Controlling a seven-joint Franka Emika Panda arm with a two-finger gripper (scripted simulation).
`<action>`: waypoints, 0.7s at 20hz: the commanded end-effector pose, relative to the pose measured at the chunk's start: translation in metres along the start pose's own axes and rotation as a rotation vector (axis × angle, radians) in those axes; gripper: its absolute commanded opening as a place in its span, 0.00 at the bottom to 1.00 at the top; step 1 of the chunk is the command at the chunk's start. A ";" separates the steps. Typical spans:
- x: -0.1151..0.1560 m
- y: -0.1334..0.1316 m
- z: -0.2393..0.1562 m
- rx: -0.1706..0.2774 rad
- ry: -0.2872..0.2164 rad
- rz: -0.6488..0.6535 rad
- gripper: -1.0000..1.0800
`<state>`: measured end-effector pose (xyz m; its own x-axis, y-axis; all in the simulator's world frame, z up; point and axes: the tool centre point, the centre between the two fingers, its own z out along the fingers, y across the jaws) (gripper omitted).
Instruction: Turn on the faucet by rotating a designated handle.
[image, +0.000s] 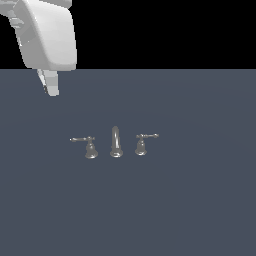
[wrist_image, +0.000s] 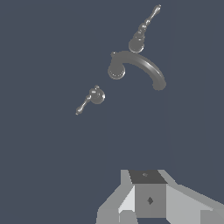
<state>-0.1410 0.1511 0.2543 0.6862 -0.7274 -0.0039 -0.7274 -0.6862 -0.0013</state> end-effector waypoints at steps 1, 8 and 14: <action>0.002 -0.010 0.012 0.002 -0.001 0.044 0.00; 0.011 -0.033 0.042 0.004 -0.002 0.156 0.00; 0.020 -0.051 0.067 0.005 -0.002 0.245 0.00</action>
<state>-0.0953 0.1698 0.1940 0.5091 -0.8607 -0.0071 -0.8607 -0.5091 -0.0042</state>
